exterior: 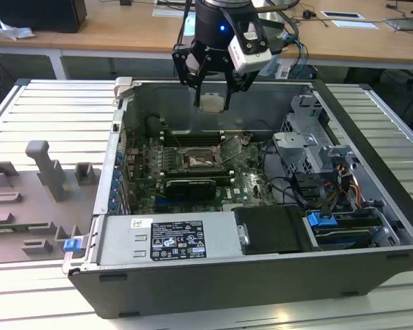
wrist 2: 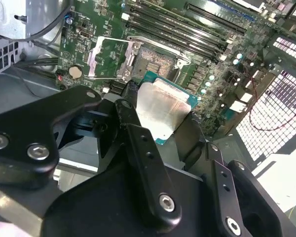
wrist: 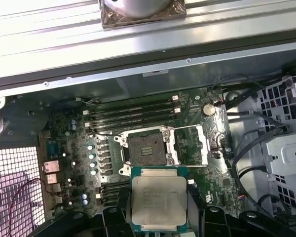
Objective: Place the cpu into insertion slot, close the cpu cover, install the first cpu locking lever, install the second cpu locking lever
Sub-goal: 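Place the cpu into insertion slot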
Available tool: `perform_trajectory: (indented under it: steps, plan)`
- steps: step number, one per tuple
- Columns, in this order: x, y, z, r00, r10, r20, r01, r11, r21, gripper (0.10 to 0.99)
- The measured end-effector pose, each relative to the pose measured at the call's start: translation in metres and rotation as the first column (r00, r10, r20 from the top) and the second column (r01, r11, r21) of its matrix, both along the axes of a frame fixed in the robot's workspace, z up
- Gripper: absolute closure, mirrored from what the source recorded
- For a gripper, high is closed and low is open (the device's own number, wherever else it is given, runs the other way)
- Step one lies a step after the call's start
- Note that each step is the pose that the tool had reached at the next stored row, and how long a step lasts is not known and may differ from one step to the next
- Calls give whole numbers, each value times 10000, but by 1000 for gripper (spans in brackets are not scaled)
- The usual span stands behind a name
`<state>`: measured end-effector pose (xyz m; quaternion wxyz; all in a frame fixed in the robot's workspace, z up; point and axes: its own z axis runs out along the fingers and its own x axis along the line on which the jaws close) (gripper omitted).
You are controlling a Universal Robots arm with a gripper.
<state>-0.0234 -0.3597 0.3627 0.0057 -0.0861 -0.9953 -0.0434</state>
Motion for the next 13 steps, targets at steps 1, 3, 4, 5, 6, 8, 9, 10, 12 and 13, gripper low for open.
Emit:
perform_trajectory:
  steps: [1, 3, 4, 5, 6, 8, 9, 10, 12, 13]
  plan:
    - [0, 0, -1, 9999, -113, 0, 113, 9999, -7, 545]
    - [0, 0, -2, 9998, -213, 0, 213, 9998, -10, 545]
    - [0, 0, -3, 9995, -326, 1, 326, 9995, -14, 545]
    - [0, 0, -4, 9991, -420, 0, 420, 9991, -18, 545]
    - [0, 0, -4, 9988, -490, 0, 490, 9988, -21, 545]
    - [0, 0, -5, 9981, -612, 1, 612, 9981, -26, 545]
    - [0, 0, -6, 9977, -679, 1, 679, 9977, -28, 545]
    - [0, 0, -6, 9972, -745, 1, 745, 9972, -31, 545]
    - [0, 0, -7, 9964, -849, 2, 849, 9964, -35, 545]
    - [0, 0, -8, 9961, -886, 2, 886, 9961, -36, 545]
